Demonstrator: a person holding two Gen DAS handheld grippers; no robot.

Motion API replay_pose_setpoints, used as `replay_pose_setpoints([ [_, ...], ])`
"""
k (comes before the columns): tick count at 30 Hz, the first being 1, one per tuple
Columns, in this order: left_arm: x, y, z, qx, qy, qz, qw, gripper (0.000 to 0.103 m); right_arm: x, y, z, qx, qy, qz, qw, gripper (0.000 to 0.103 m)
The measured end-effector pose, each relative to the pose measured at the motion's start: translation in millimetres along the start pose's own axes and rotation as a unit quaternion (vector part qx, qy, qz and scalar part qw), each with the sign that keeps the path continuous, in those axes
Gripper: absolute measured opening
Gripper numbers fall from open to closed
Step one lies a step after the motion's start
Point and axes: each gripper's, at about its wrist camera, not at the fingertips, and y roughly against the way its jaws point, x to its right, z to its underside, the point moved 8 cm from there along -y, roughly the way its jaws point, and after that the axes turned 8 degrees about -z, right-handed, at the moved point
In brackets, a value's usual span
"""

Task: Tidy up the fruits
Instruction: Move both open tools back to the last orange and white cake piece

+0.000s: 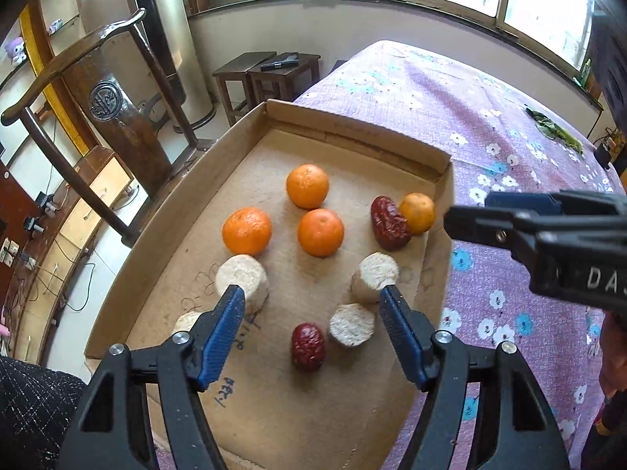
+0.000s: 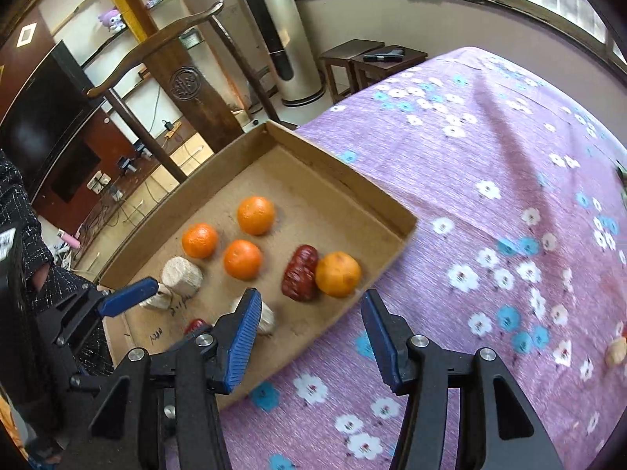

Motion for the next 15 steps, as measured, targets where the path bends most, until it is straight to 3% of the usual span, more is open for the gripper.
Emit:
replay_pose_setpoints([
  [7, 41, 7, -13, 0.011, -0.023, 0.024, 0.9994, 0.071, 43, 29, 28, 0.008, -0.044, 0.029, 0.999, 0.058],
  [15, 132, 17, -30, 0.017, -0.078, 0.083, 0.9934, 0.071, 122, 83, 70, 0.028, -0.117, 0.082, 0.989, 0.058],
])
